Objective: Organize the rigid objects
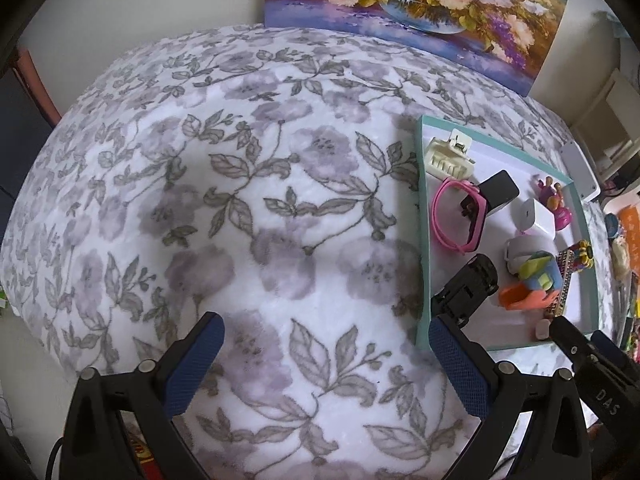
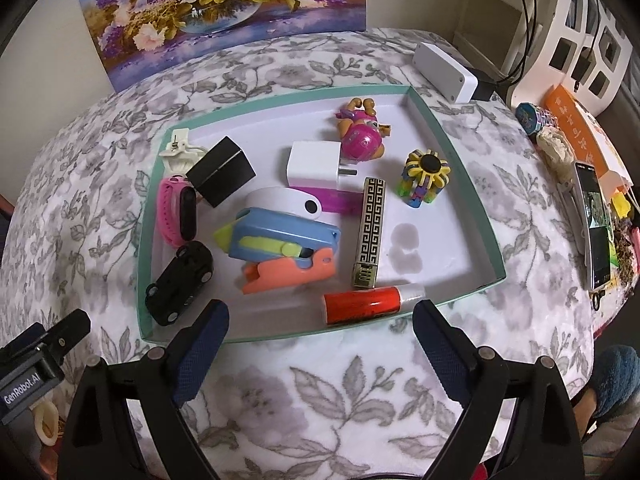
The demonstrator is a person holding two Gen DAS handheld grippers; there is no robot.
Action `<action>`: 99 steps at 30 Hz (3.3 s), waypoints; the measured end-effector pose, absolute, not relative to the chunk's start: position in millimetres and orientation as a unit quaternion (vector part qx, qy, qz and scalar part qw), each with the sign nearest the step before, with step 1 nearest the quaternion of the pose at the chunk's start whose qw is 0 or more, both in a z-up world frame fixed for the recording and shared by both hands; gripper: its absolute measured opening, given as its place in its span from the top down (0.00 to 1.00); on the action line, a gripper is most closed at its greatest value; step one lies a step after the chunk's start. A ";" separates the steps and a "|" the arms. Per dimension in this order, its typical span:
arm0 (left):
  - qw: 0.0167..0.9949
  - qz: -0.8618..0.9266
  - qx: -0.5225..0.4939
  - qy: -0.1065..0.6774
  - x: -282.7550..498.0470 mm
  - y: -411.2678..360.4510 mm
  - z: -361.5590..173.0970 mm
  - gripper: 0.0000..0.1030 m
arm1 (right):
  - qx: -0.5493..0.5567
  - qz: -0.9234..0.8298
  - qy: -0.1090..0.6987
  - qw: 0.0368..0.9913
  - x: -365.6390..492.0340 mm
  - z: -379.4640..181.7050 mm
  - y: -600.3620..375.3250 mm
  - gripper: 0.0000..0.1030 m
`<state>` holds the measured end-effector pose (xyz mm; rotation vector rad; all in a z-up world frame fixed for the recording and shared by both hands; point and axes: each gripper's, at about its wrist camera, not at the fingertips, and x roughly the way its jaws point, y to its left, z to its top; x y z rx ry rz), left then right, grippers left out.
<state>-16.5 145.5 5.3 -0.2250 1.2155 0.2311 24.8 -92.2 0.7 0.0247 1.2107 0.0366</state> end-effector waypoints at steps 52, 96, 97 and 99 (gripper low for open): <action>0.805 0.163 -0.047 0.569 -22.1 156.4 12.0 0.00 | -0.034 0.062 0.550 0.832 17.7 9.7 -57.7 0.09; 0.795 0.170 -0.062 0.578 -22.6 159.8 7.5 0.00 | -0.038 0.058 0.556 0.828 18.6 4.1 -59.6 0.09; 0.795 0.170 -0.063 0.579 -22.7 159.7 7.3 0.00 | -0.038 0.059 0.556 0.828 19.1 4.6 -59.2 0.09; 0.797 0.169 -0.062 0.577 -23.1 158.8 8.3 0.00 | -0.037 0.058 0.556 0.828 18.7 4.1 -59.8 0.09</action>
